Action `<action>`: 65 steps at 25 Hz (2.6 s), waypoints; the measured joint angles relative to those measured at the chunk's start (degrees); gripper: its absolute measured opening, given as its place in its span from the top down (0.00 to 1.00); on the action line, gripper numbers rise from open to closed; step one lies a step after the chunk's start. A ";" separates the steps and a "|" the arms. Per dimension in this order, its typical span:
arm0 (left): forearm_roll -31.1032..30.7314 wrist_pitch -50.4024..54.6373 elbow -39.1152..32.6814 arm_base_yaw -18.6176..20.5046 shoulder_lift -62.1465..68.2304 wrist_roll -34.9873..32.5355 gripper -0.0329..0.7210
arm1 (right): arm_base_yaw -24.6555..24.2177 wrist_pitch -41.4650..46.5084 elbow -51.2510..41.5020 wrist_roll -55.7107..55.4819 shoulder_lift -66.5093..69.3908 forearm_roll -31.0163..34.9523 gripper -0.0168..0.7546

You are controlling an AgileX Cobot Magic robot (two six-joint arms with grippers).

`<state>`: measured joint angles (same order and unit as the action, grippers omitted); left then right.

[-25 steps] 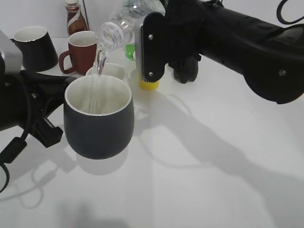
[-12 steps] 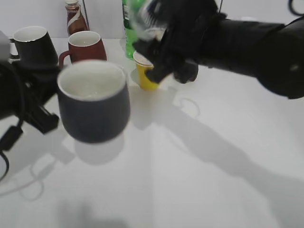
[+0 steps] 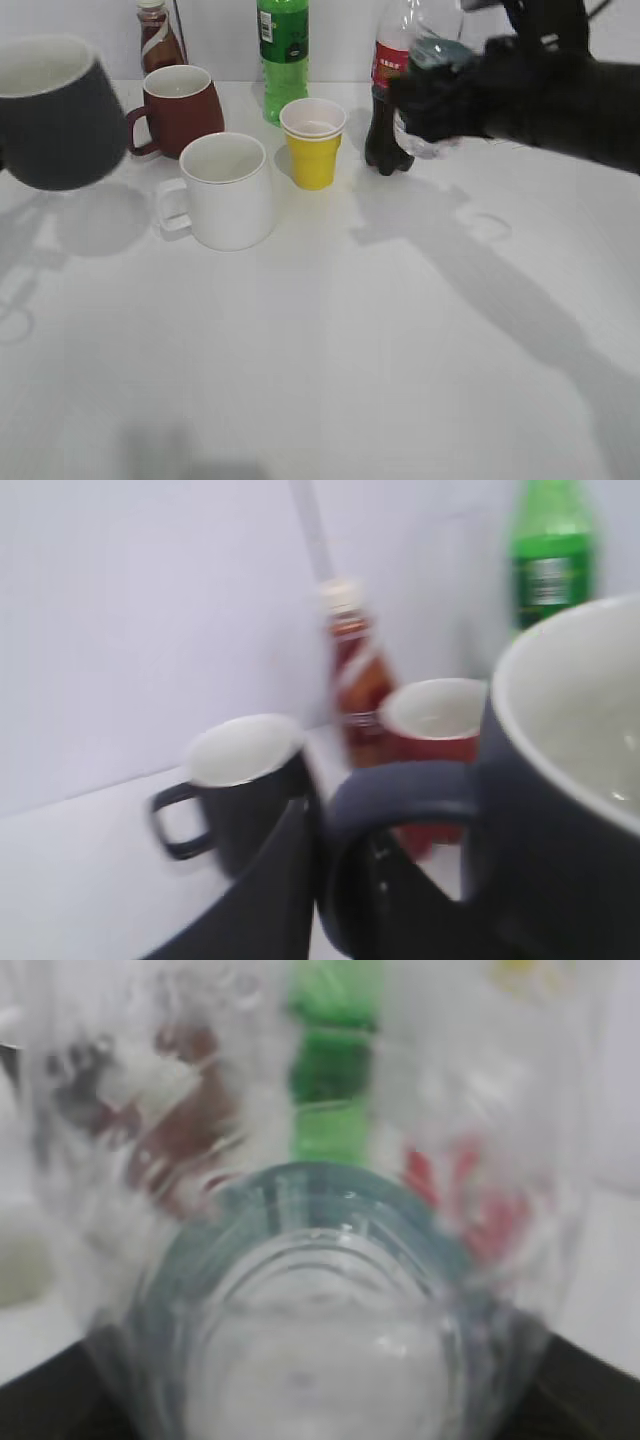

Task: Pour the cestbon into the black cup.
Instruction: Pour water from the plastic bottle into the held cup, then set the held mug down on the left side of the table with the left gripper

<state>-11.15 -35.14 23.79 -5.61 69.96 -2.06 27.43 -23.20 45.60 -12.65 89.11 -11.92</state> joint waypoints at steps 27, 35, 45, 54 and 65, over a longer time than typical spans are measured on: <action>1.73 -33.40 0.54 5.11 38.86 -2.15 0.83 | -0.94 -2.44 -6.23 -3.86 -0.81 -2.30 0.37; 0.80 -33.33 -0.28 5.11 37.52 -1.74 0.64 | -0.94 -2.44 -6.23 -4.00 -0.81 -2.30 0.37; 0.46 -32.71 -4.46 5.11 32.24 -1.74 0.63 | -0.94 -2.44 -6.23 -4.07 -0.81 -2.30 0.37; 0.46 -29.32 -6.38 5.11 28.02 -1.74 0.63 | -0.98 -2.69 -6.23 -2.07 0.21 -2.11 0.37; 0.13 -24.54 -8.67 5.11 19.29 -1.74 0.63 | -3.19 -13.37 -10.17 3.06 9.42 0.84 0.37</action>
<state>-11.02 -59.68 15.12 -0.50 89.25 -3.80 24.25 -36.57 35.43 -9.60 98.52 -11.08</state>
